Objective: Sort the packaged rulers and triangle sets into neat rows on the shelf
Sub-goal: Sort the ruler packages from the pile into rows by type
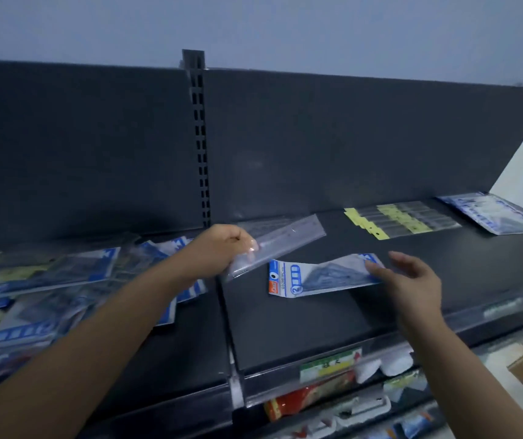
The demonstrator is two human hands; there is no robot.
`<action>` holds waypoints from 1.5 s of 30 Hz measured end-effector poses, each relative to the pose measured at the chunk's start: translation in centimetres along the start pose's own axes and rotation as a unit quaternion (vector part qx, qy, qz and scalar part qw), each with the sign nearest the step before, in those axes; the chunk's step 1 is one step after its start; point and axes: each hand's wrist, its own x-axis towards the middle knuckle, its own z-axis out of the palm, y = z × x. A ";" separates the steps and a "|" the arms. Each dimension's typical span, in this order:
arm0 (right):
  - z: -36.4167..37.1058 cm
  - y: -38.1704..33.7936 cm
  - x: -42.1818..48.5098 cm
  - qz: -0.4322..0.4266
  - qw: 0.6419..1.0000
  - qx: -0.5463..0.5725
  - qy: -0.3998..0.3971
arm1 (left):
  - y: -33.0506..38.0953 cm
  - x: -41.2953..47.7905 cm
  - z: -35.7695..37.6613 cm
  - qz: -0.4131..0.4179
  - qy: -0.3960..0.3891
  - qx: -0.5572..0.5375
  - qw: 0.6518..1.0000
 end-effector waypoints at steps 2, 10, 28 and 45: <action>-0.9 -0.1 1.6 0.031 0.996 -0.030 -0.080 | 0.9 1.1 2.2 0.010 0.005 0.016 1.000; -1.8 -0.7 4.4 0.073 0.948 0.010 -0.309 | 1.0 4.5 5.4 -0.013 0.065 0.096 0.993; -1.5 -2.0 11.8 0.150 0.878 0.030 -0.453 | -2.3 12.6 2.9 -0.015 0.079 0.289 0.954; -7.2 -3.1 18.3 0.143 0.902 0.103 -0.395 | 9.8 18.2 12.9 -0.033 -0.165 0.081 0.982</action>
